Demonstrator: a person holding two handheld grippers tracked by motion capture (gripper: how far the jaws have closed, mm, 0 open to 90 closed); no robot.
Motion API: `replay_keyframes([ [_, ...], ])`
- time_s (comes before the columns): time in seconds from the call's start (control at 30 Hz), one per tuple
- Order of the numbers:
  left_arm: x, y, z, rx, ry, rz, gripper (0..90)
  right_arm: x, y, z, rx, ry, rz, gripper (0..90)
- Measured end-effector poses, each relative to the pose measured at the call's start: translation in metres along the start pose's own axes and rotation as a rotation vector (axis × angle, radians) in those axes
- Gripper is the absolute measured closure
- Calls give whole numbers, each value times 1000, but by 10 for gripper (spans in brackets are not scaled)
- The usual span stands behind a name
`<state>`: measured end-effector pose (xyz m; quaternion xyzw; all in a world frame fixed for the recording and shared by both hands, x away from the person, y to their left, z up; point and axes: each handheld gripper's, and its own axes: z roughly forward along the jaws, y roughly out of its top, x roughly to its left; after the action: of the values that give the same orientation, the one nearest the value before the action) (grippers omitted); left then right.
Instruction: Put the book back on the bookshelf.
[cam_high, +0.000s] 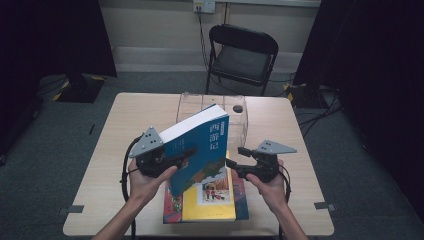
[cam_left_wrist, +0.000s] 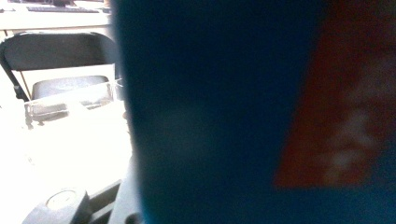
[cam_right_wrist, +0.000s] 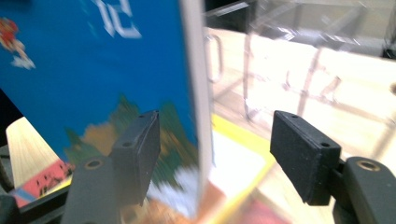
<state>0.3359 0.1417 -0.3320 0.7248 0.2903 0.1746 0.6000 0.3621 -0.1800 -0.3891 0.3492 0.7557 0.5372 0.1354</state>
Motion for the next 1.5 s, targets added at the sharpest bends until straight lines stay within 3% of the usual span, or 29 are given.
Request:
replay_keyframes([
  [0.27,2,3,3,10,25,-13,610,-30,-38,-31,66,-78,77,343],
  [0.43,8,3,3,4,27,-52,611,-45,-57,-36,141,-144,81,338],
  [0.47,12,3,2,6,30,-80,612,-48,-61,-37,155,-151,85,337],
  [0.6,18,2,1,-2,54,-122,613,-62,-76,-40,197,-192,109,343],
  [0.77,23,4,-4,2,74,-125,614,-76,-92,-42,250,-259,132,342],
  [0.93,29,9,-9,-1,119,-114,615,-80,-100,-35,304,-303,112,332],
  [1.13,46,14,-13,-14,199,-136,616,-80,-108,-26,356,-322,79,277],
  [1.3,53,21,-14,-6,270,-102,616,-78,-111,-25,342,-349,35,251],
  [1.4,58,24,-13,-4,291,-112,617,-77,-117,-24,301,-350,16,229],
  [1.5,61,26,-8,-6,317,-115,617,-77,-117,-24,300,-350,15,228],
])
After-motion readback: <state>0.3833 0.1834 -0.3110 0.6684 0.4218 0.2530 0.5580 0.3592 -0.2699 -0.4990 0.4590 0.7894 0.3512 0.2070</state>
